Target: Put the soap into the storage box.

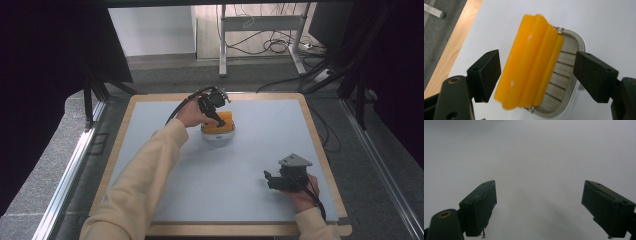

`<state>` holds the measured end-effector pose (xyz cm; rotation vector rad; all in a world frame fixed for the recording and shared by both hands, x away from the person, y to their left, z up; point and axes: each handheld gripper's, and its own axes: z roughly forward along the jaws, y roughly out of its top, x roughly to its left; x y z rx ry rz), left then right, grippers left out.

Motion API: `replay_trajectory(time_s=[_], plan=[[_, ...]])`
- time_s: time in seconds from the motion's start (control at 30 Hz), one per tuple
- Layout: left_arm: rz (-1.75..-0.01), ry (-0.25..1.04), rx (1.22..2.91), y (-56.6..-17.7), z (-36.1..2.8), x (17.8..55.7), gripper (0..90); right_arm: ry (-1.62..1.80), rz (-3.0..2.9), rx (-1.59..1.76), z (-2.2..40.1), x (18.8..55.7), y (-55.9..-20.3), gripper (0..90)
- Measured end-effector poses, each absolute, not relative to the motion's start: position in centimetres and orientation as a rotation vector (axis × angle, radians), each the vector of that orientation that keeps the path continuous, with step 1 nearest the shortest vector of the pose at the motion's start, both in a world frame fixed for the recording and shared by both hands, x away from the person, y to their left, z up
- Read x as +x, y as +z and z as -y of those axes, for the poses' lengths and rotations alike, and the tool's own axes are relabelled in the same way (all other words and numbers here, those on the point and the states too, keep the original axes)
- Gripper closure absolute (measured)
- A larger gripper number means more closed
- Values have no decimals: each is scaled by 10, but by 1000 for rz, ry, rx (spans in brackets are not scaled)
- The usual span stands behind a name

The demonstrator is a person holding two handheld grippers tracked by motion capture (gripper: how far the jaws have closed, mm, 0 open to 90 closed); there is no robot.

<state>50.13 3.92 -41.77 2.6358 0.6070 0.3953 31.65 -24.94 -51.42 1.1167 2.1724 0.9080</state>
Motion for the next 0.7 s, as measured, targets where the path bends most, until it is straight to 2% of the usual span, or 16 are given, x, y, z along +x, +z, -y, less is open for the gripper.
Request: replay_trajectory(time_s=[0.4,0.47,0.7], plan=[[-669,420,2502,-405,-79,463,202,912,-2166,1113,248,316,-514,132],[-693,416,2429,-406,-95,441,206,915,-2167,1117,249,315,-514,132],[-771,413,2334,-420,-134,395,218,917,-2169,1124,248,315,-514,133]])
